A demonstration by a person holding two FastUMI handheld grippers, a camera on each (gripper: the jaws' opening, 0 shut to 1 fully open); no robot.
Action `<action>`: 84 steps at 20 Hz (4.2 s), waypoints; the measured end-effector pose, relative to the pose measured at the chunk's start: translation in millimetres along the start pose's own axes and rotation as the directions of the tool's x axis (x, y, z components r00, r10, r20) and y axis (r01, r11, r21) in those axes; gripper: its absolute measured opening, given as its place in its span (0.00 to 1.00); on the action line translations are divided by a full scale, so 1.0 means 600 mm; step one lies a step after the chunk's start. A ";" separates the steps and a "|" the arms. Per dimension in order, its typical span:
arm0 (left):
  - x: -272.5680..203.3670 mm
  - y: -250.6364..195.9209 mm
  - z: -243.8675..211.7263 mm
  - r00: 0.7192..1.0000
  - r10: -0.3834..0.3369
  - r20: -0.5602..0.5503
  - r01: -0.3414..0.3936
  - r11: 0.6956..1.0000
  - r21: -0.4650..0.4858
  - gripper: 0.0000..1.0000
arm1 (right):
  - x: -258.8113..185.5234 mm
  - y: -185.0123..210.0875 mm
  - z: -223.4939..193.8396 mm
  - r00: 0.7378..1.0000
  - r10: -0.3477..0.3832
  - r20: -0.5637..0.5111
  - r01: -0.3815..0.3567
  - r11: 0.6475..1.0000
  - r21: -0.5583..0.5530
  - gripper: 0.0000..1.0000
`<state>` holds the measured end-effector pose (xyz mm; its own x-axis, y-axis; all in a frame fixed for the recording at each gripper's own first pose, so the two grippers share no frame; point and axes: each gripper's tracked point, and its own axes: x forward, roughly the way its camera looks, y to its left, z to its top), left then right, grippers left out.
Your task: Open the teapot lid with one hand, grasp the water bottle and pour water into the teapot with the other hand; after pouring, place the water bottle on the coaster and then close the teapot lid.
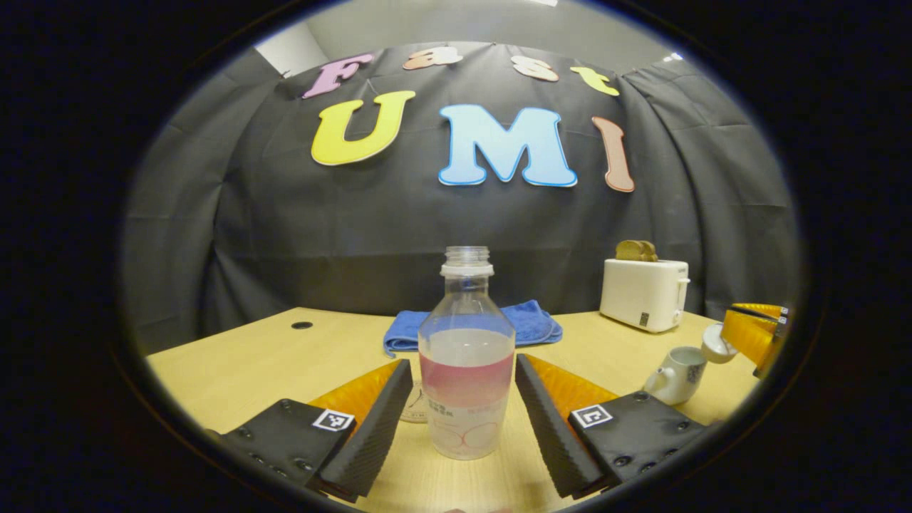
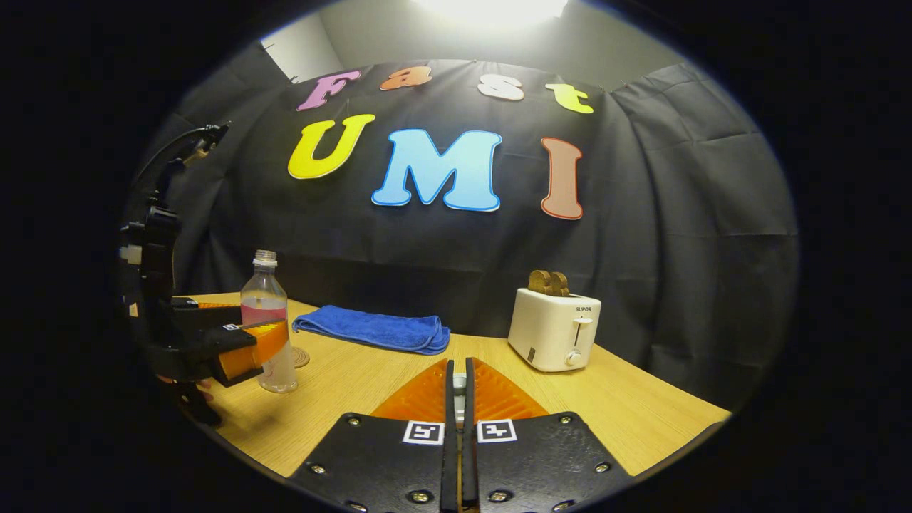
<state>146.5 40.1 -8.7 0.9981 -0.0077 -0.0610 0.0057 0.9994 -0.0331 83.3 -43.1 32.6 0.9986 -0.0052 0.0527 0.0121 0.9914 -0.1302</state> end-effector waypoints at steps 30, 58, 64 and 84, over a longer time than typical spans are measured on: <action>-0.034 -0.114 0.017 0.997 -0.077 -0.014 0.076 0.896 0.438 0.85 | -0.272 0.013 -0.049 0.991 0.100 -0.086 -0.090 0.989 0.114 0.03; 0.013 -0.260 -0.042 0.978 -0.148 -0.149 0.190 0.317 0.929 0.86 | -0.336 -0.020 -0.086 0.990 0.072 -0.124 -0.053 0.988 0.148 0.02; 0.012 -0.278 -0.044 0.977 -0.143 -0.161 0.188 0.201 0.961 0.87 | -0.336 -0.027 -0.092 0.990 0.061 -0.131 -0.041 0.987 0.153 0.03; 0.035 -0.288 -0.034 0.978 -0.086 -0.190 0.174 -0.166 0.971 0.86 | -0.339 -0.043 -0.100 0.990 0.043 -0.136 -0.019 0.985 0.173 0.02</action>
<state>164.9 -133.2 -24.8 0.9639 -0.0999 -0.2467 0.2324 -0.1356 0.9631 -117.0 -75.3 -34.4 0.9959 0.0194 -0.0883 -0.0157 0.9990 0.0418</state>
